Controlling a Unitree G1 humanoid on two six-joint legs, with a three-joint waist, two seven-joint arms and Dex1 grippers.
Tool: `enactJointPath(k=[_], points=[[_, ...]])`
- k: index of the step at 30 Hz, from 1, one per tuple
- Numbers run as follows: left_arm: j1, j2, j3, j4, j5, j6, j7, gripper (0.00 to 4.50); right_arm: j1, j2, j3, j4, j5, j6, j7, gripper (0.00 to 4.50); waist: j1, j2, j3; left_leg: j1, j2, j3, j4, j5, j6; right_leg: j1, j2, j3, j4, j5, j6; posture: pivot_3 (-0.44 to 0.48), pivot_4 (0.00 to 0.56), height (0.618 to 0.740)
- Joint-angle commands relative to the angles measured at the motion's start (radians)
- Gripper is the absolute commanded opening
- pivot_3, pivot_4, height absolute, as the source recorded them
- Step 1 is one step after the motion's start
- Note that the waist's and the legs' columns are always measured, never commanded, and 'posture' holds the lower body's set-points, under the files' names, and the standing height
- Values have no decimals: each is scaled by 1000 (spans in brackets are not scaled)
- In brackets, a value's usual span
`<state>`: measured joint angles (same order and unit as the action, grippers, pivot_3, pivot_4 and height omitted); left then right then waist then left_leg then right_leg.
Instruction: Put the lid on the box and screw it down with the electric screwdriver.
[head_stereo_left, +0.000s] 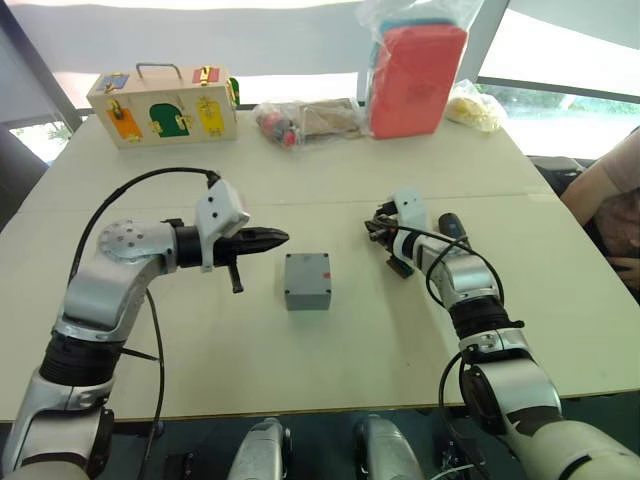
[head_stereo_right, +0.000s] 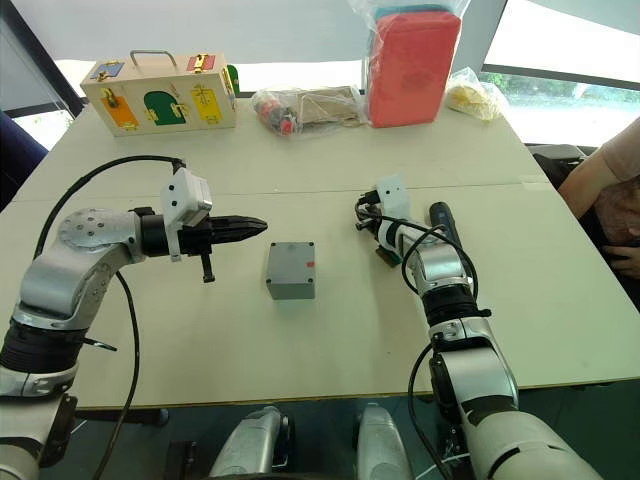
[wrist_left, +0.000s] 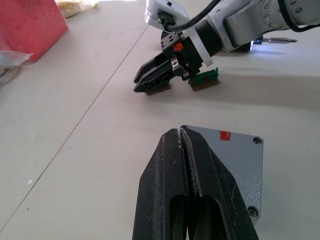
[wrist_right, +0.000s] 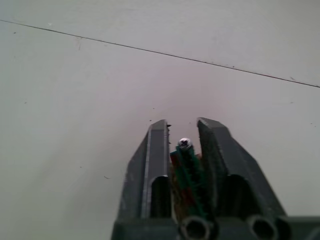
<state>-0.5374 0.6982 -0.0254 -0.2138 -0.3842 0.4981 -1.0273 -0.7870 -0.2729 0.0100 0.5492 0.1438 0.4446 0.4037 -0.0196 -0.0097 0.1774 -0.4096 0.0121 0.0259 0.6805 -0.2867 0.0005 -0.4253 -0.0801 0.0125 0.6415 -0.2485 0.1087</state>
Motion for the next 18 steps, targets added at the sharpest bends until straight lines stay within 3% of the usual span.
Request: enactJointPath(k=[1, 13, 18], points=[[-13, -3, 2, -28, -15, 1, 5, 0, -24, -10, -25, -33, 5, -5, 2, 29, 0, 0, 0, 0, 0, 0, 0, 0, 0, 0, 0, 0, 0, 0, 0, 0, 150, 730], [-17, -9, -8, -14, -12, -4, 1, 0, 14, -41, -65, -259, 72, 157, 34, 29, 1, 0, 0, 0, 0, 0, 0, 0, 0, 0, 0, 0, 0, 0, 0, 0, 150, 730], [-21, -19, -13, -7, -9, -10, 0, 0, 55, -41, -9, -282, 40, 172, 58, 29, 2, 0, 0, 0, 0, 0, 0, 0, 0, 0, 0, 0, 0, 0, 0, 0, 150, 730]])
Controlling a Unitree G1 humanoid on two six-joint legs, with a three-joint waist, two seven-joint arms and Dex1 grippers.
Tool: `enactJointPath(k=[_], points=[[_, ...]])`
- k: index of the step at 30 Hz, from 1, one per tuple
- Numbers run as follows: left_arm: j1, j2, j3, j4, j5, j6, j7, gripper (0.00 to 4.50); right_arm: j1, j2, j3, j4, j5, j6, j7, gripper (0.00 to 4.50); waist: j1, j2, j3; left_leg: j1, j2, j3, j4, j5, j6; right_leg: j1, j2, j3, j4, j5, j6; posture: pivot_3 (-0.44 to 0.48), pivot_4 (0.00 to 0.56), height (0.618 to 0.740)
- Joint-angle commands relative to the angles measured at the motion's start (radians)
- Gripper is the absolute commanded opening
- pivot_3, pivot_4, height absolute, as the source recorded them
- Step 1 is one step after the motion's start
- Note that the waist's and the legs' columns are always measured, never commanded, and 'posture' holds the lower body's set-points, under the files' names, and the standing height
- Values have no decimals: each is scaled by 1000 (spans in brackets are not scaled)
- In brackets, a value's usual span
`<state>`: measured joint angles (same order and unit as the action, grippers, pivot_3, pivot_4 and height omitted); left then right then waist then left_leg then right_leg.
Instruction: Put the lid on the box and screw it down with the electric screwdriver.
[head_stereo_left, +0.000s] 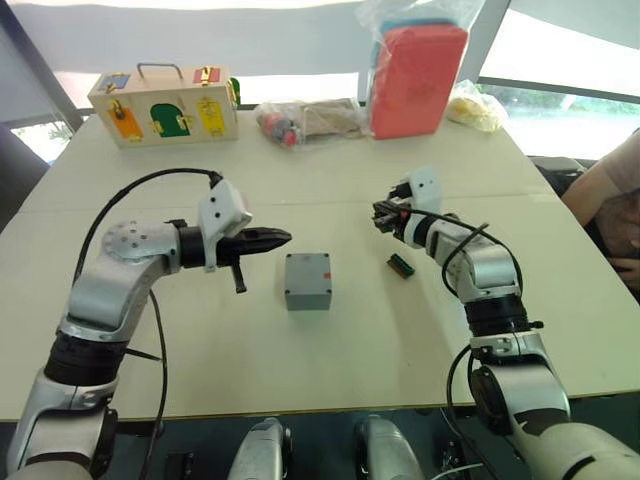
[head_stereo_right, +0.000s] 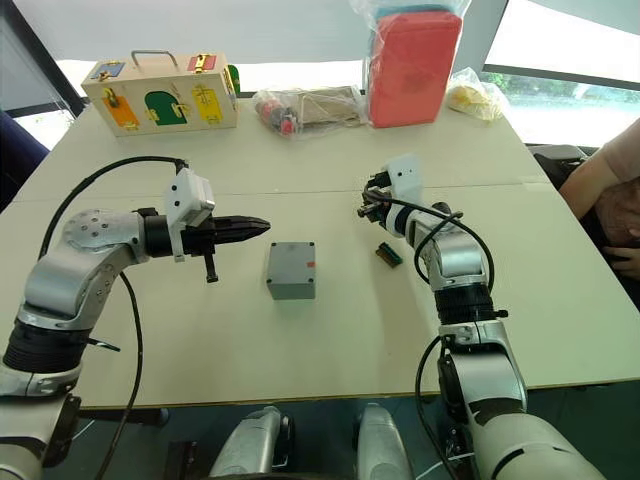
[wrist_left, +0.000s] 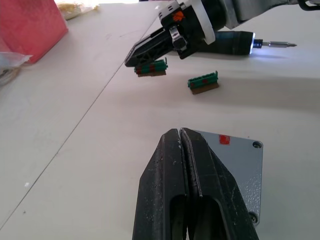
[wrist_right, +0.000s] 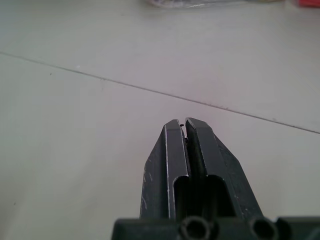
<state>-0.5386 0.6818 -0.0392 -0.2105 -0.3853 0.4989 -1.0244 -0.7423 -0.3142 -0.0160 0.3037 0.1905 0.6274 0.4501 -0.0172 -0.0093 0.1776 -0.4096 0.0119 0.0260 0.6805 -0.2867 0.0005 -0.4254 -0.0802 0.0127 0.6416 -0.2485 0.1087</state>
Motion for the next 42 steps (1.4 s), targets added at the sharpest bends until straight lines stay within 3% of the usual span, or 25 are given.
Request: enactJointPath(k=[1, 10, 18, 22, 32, 35, 40, 42], points=[[-20, -3, 0, -10, -8, -12, -3, 0, 18, 5, 24, -32, -9, -21, 15, 29, 0, 0, 0, 0, 0, 0, 0, 0, 0, 0, 0, 0, 0, 0, 0, 0, 150, 730], [-20, -4, -4, -9, -9, -17, -2, 0, 55, -1, 84, 27, -67, -241, 85, 29, -1, 0, 0, 0, 0, 0, 0, 0, 0, 0, 0, 0, 0, 0, 0, 0, 150, 730], [-20, -9, -5, -8, -9, -19, 0, 0, -16, 51, -26, 107, -11, 13, -48, 29, -1, 0, 0, 0, 0, 0, 0, 0, 0, 0, 0, 0, 1, 0, 0, 0, 150, 730], [-26, -16, -8, -6, -7, -20, 2, 0, 15, 52, 13, 47, -47, -81, -42, 29, 2, 0, 0, 0, 0, 0, 0, 0, 0, 0, 0, 0, 1, 0, 0, 0, 150, 730], [-33, -25, -18, 5, -3, -30, -2, 0, 35, 60, -2, 20, -30, -58, -53, 29, 0, 0, 0, 0, 0, 0, 0, 0, 0, 0, 0, 0, 1, 0, 0, 0, 150, 730], [-34, -26, -18, 6, -3, -30, -3, 0, 40, 57, 0, 12, -26, -60, -42, 690, -1, 0, 0, 0, 0, 0, 0, 0, 0, 0, 0, 0, 1, 0, 0, 0, 150, 730], [-35, -27, -18, 8, -3, -30, -4, 0, 49, 52, 6, -4, -33, -73, -31, 2790, -1, 0, 0, 0, 0, 0, 0, 0, 0, 0, 0, 0, 1, 0, 0, 0, 150, 730], [-34, -27, -17, 6, -5, -28, -4, 0, 56, 53, 1, -18, -28, -88, -27, 2790, -1, 0, 0, 0, 0, 0, 0, 0, 0, 0, 0, 0, 1, 0, 0, 0, 150, 730]])
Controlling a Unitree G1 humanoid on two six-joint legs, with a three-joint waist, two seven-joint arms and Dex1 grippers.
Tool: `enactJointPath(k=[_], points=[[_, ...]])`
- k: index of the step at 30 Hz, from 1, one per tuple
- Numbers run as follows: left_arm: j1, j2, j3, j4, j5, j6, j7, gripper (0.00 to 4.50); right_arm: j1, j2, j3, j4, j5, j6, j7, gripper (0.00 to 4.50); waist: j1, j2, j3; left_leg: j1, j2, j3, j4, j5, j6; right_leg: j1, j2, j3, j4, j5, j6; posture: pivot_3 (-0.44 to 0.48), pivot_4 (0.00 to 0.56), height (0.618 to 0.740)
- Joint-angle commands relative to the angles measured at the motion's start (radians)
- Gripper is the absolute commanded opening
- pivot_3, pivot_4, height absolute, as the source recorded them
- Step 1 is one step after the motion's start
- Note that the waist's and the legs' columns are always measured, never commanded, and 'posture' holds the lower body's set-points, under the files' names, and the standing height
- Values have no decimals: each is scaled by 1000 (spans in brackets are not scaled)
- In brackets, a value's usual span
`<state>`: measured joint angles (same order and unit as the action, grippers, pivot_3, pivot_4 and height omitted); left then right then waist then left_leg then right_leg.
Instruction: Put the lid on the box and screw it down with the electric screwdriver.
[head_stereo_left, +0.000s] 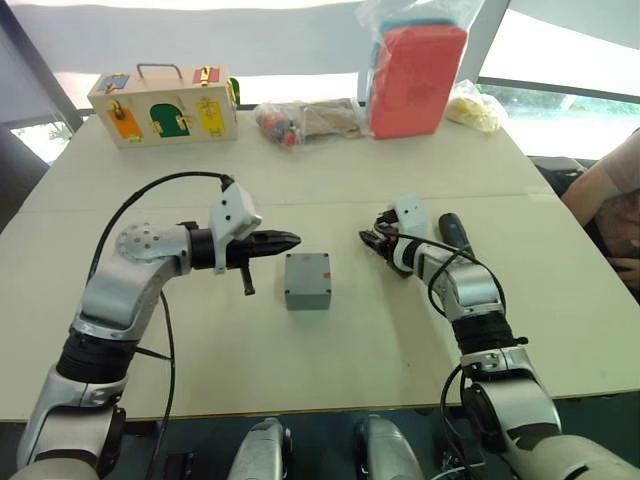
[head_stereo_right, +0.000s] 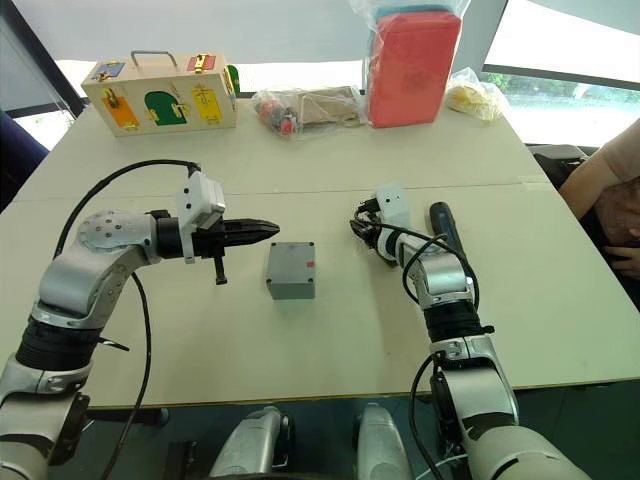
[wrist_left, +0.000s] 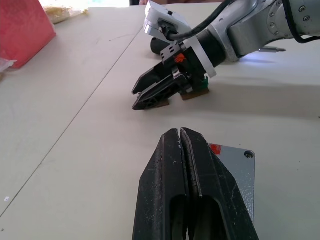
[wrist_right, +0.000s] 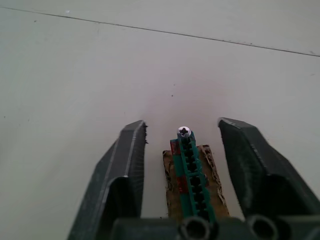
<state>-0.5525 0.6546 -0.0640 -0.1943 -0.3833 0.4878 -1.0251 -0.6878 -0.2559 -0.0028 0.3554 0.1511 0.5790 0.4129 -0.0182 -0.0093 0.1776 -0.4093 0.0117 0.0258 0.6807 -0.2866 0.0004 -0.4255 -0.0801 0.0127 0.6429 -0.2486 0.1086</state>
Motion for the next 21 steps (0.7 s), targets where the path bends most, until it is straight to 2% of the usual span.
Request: enactJointPath(k=[1, 21], points=[[-20, 1, 8, -10, -7, -17, -3, 0, 2, -5, -15, -73, 13, -42, 10, 2790, 0, 0, 0, 0, 0, 0, 0, 0, 0, 0, 0, 0, 0, 0, 0, 0, 150, 730], [-20, -6, 6, -15, -5, -16, 2, 0, 5, -7, -21, -59, 18, -39, 17, 2790, 0, 0, 0, 0, 0, 0, 0, 0, 0, 0, 0, 0, 0, 0, 0, 0, 150, 730]])
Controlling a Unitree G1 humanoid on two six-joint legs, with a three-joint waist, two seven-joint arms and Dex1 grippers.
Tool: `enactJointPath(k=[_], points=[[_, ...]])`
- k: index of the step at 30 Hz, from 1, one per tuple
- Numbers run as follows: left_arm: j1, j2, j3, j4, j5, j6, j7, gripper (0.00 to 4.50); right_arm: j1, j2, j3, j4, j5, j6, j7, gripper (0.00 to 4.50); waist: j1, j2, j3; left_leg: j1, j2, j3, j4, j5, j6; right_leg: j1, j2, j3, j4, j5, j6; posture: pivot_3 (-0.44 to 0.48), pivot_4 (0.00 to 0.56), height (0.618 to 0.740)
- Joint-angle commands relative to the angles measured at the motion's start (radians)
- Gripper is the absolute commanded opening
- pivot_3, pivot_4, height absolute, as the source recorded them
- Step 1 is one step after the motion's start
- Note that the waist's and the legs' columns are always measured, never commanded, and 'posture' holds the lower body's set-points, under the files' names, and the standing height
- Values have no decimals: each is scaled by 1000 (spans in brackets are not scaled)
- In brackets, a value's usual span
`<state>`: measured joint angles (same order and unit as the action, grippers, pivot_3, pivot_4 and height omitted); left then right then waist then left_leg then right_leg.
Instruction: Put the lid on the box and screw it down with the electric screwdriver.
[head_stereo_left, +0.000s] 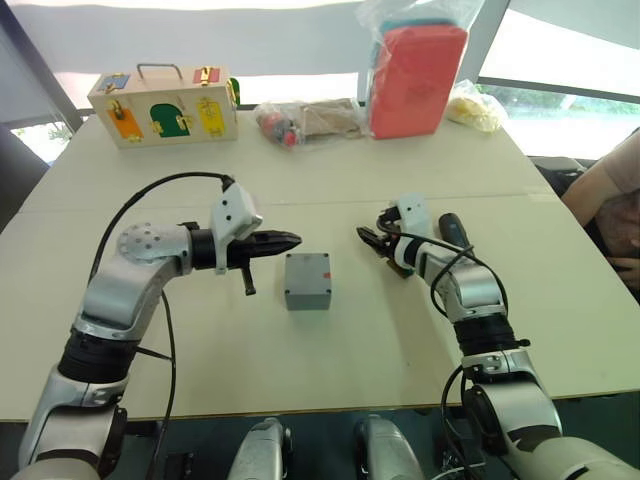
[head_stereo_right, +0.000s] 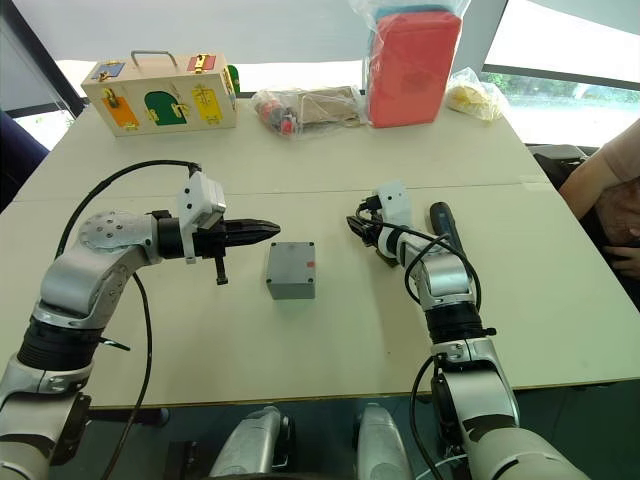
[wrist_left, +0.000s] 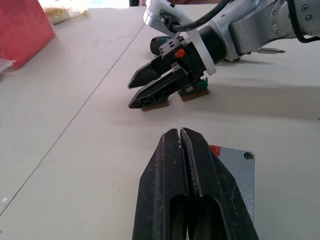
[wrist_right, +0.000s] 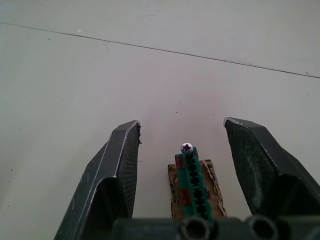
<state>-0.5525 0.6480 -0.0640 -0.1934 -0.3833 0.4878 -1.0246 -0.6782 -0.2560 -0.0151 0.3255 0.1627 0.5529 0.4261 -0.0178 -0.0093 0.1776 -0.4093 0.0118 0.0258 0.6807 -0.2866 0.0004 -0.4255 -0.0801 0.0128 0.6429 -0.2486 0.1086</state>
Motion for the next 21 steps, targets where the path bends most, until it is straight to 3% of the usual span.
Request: enactJointPath(k=[1, 8, 21], points=[[-21, 0, 6, -14, -5, -16, 1, 0, -5, -7, -9, -28, 7, -13, 4, 2790, 0, 0, 0, 0, 0, 0, 0, 0, 0, 0, 0, 0, 0, 0, 0, 0, 150, 730], [-19, 1, 7, -19, -7, -12, 3, 0, -3, -11, -3, -20, -1, -12, 7, 201, 0, 0, 0, 0, 0, 0, 0, 0, 0, 0, 0, 0, 0, 0, 0, 0, 150, 730], [-17, 3, 9, -28, -10, -4, 6, 0, -19, -34, -14, -61, 8, 23, 14, 94, 1, 0, 0, 0, 0, 0, 0, 0, 0, 0, 0, 0, 0, 0, 0, 0, 150, 730]])
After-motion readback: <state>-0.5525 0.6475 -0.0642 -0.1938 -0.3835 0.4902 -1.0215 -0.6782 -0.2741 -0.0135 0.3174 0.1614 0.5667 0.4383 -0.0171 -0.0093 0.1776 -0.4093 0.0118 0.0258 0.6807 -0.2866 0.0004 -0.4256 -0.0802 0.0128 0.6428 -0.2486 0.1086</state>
